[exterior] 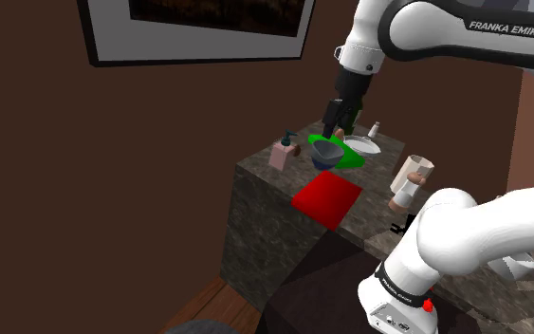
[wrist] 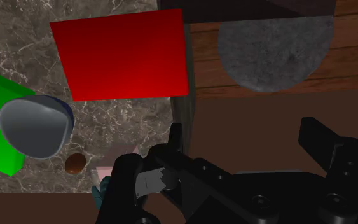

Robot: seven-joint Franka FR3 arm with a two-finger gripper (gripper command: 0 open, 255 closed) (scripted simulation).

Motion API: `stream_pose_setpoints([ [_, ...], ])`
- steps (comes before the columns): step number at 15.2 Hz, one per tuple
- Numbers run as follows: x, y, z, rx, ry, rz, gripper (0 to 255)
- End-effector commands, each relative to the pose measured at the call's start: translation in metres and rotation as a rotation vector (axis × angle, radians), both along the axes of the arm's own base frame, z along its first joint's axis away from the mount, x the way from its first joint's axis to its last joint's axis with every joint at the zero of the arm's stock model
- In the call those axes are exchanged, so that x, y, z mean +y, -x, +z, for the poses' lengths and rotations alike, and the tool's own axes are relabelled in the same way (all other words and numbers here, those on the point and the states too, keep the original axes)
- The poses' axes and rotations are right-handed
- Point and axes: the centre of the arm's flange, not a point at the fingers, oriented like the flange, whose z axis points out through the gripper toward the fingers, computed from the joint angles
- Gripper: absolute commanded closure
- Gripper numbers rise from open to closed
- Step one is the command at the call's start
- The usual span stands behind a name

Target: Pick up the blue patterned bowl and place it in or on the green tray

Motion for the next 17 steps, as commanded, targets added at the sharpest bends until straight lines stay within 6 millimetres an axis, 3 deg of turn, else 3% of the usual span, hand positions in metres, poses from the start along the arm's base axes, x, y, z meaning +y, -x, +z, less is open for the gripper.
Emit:
stream_pose_setpoints([
  [1,0.000,0.000,0.000,0.000,0.000,0.000,0],
  [17,-0.138,-0.104,-0.116,0.032,0.071,-0.193,0],
])
